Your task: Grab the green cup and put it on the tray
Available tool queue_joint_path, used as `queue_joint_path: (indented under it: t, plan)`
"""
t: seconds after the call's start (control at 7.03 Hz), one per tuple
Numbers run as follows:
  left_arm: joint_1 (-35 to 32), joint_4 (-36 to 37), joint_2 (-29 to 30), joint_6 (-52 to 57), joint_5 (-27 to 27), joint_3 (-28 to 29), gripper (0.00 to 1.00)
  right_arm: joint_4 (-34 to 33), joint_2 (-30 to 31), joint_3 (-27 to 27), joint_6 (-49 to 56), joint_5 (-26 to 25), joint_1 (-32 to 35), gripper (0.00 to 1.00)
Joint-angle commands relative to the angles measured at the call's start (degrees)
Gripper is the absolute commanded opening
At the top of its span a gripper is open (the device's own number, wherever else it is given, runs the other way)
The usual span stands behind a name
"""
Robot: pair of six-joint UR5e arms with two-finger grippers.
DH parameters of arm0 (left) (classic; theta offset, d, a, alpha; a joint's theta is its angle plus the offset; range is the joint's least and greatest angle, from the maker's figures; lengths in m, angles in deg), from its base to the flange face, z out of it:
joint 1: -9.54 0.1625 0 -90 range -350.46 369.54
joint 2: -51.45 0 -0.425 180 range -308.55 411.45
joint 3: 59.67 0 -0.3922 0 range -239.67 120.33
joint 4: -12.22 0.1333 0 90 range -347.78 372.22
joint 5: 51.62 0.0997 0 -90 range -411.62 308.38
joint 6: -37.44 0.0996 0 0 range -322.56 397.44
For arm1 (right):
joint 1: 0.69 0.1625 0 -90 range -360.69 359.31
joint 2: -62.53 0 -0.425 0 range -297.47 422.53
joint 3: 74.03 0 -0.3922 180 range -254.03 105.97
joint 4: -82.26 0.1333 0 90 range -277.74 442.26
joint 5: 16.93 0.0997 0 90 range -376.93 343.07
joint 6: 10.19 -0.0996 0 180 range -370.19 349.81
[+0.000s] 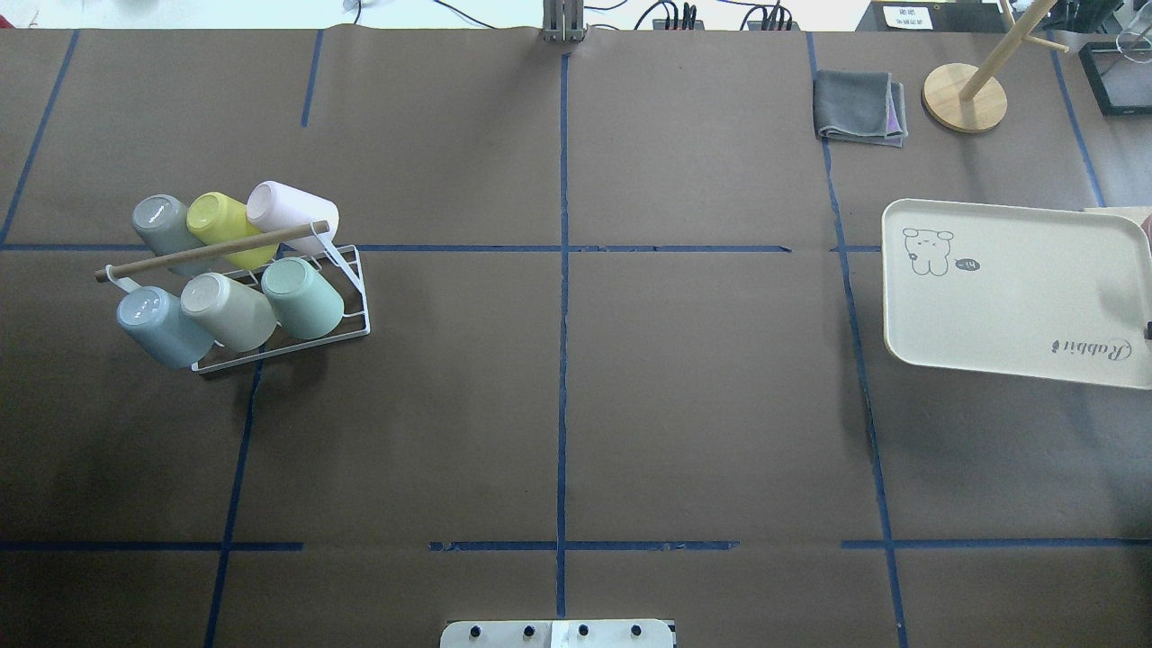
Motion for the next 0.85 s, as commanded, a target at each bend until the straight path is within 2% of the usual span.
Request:
queue_joint_path:
  t: [0.0,0.28,0.43,0.57,0.71]
  plan:
    - [0.0,0.0,0.0,0.0,-0.1,-0.1,1.0,-0.9,-4.7,-1.3,-7.0,0.6,-0.2,0.0]
    - [0.0,0.0,0.0,-1.0,-0.1,-0.2,1.0,-3.5,-13.9,-3.1,-16.2,-1.4,-9.0,0.0]
    - [0.0,-0.1,0.0,-1.1,-0.1,-0.2,1.0,-10.6,-17.5,-7.7,-19.0,-4.6,-13.7,0.0]
    - [0.0,-0.1,0.1,-1.3,-0.1,-0.3,1.0,-22.7,-22.7,-13.3,-19.8,-9.3,-18.3,0.0]
    - [0.0,-0.1,0.1,-1.6,-0.1,-0.3,1.0,-26.2,-26.1,-14.7,-20.7,-13.1,-23.6,0.0]
